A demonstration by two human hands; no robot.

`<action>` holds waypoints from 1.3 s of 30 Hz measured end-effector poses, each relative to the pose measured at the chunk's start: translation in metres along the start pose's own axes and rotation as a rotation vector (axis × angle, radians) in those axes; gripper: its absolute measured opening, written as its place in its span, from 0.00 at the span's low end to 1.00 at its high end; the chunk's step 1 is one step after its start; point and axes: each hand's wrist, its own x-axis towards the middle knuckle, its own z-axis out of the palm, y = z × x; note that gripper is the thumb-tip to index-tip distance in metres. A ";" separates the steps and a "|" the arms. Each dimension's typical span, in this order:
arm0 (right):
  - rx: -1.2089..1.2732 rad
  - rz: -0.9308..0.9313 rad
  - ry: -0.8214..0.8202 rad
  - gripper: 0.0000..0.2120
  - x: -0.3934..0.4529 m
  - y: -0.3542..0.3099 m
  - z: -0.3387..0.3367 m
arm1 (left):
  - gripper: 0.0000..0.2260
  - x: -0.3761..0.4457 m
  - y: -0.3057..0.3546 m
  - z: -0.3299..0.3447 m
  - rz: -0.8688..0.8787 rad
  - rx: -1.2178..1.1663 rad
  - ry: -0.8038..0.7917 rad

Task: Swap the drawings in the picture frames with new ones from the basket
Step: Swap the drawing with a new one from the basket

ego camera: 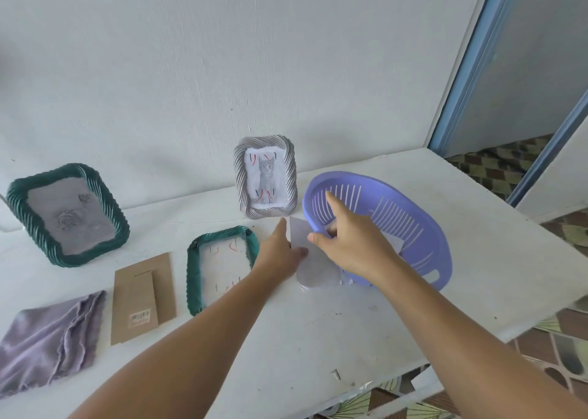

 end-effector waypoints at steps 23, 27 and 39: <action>-0.271 0.138 -0.088 0.30 0.025 0.047 -0.036 | 0.41 -0.021 0.043 -0.010 0.155 0.046 -0.054; -0.374 0.177 -0.165 0.33 0.028 0.053 -0.035 | 0.39 -0.023 0.040 -0.009 0.112 -0.083 -0.074; -0.342 0.230 -0.130 0.38 0.032 0.054 -0.032 | 0.42 -0.031 0.030 -0.018 0.130 -0.075 -0.096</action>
